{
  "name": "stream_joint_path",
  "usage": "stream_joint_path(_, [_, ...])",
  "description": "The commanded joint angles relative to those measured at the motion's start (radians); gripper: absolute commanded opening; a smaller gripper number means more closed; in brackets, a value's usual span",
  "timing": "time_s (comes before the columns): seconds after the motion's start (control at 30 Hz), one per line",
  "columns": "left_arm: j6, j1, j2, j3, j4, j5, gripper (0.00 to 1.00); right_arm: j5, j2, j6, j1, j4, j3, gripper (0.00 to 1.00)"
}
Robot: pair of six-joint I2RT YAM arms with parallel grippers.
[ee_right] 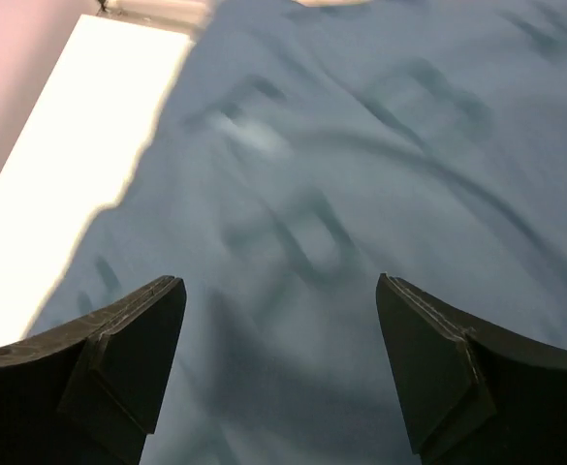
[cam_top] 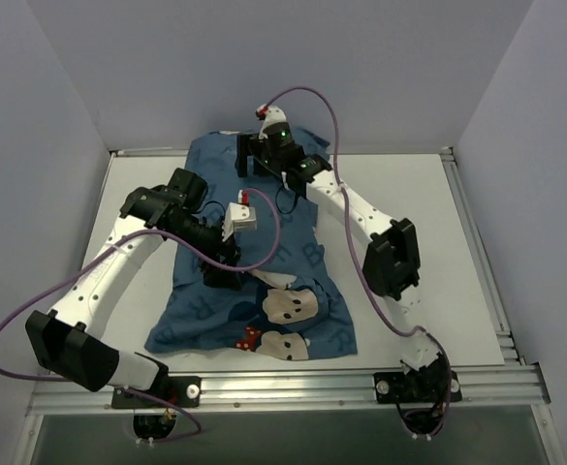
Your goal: Remove the pillowcase from the pillow
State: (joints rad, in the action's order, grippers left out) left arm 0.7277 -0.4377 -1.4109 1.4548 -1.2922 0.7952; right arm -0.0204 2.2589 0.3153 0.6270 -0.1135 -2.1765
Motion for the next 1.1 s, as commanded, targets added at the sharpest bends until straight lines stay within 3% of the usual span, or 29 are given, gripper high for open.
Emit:
stream_joint_path(0.0, [-0.061, 0.069, -0.016, 0.147, -0.047, 0.105, 0.94, 0.011, -0.263, 0.018, -0.142, 0.032, 0.179, 0.83])
stream_joint_path(0.07, [-0.124, 0.140, -0.017, 0.171, 0.006, 0.124, 0.94, 0.031, -0.377, -0.001, -0.174, 0.041, 0.321, 0.83])
stream_joint_path(0.13, [-0.272, 0.230, 0.004, 0.136, 0.179, 0.054, 0.94, 0.075, -0.448, -0.034, -0.187, 0.014, 0.407, 0.84])
stream_joint_path(0.23, [-0.274, 0.218, 0.049, 0.009, 0.356, -0.208, 0.94, 0.076, -0.591, -0.030, -0.185, 0.008, 0.622, 0.84])
stream_joint_path(0.33, [-0.286, 0.191, 0.061, -0.118, 0.490, -0.415, 0.94, -0.057, -0.722, 0.033, -0.181, 0.073, 0.892, 0.82])
stream_joint_path(0.4, [-0.300, 0.194, 0.044, -0.175, 0.566, -0.494, 0.94, -0.148, -0.788, 0.103, -0.167, 0.103, 1.062, 0.80])
stream_joint_path(0.53, [-0.291, 0.214, 0.017, -0.241, 0.646, -0.567, 0.98, -0.168, -0.819, 0.172, -0.084, 0.241, 1.201, 0.75])
stream_joint_path(0.57, [-0.283, 0.211, 0.006, -0.246, 0.627, -0.548, 0.85, -0.177, -0.790, 0.180, -0.066, 0.256, 1.201, 0.71])
stream_joint_path(0.6, [-0.271, 0.205, 0.004, -0.249, 0.608, -0.535, 0.53, -0.212, -0.767, 0.183, -0.066, 0.283, 1.190, 0.59])
stream_joint_path(0.67, [-0.257, 0.182, 0.010, -0.263, 0.547, -0.495, 0.31, -0.234, -0.666, 0.171, -0.062, 0.294, 1.117, 0.42])
stream_joint_path(0.7, [-0.239, 0.169, 0.036, -0.272, 0.533, -0.458, 0.24, -0.242, -0.626, 0.163, -0.070, 0.299, 1.077, 0.25])
stream_joint_path(0.73, [-0.231, 0.157, 0.053, -0.287, 0.522, -0.443, 0.07, -0.271, -0.580, 0.157, -0.078, 0.295, 1.028, 0.15])
stream_joint_path(0.8, [-0.205, 0.120, 0.120, -0.335, 0.489, -0.413, 0.02, -0.306, -0.439, 0.150, -0.104, 0.259, 0.818, 0.00])
stream_joint_path(1.03, [-0.160, 0.122, 0.208, -0.349, 0.334, -0.159, 0.02, -0.283, -0.015, 0.073, -0.127, -0.076, -0.096, 0.00])
stream_joint_path(1.07, [-0.171, 0.128, 0.205, -0.346, 0.350, -0.146, 0.02, -0.273, 0.046, 0.070, -0.131, -0.103, -0.176, 0.09])
